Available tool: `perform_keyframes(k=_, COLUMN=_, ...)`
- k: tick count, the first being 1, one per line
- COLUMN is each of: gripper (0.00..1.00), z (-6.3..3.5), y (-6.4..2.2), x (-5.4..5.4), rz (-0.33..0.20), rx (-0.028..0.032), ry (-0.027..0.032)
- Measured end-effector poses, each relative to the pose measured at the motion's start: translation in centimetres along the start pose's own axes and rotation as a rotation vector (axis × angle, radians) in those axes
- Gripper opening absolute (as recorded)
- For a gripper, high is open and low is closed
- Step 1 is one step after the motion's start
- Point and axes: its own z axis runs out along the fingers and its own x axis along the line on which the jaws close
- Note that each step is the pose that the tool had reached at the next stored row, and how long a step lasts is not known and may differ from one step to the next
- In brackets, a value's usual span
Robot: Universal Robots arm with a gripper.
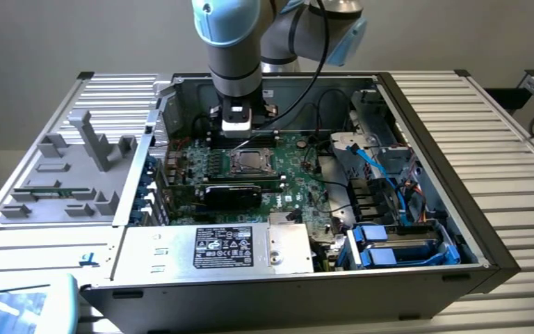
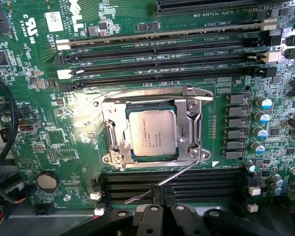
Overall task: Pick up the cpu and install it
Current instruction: 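Install the first cpu locking lever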
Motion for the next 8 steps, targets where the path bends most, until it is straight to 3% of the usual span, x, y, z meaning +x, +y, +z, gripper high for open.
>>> perform_keyframes(k=8, gripper=0.12, z=0.03, y=0.00, x=0.00, rz=0.000, rx=0.0044, ry=-0.0002)
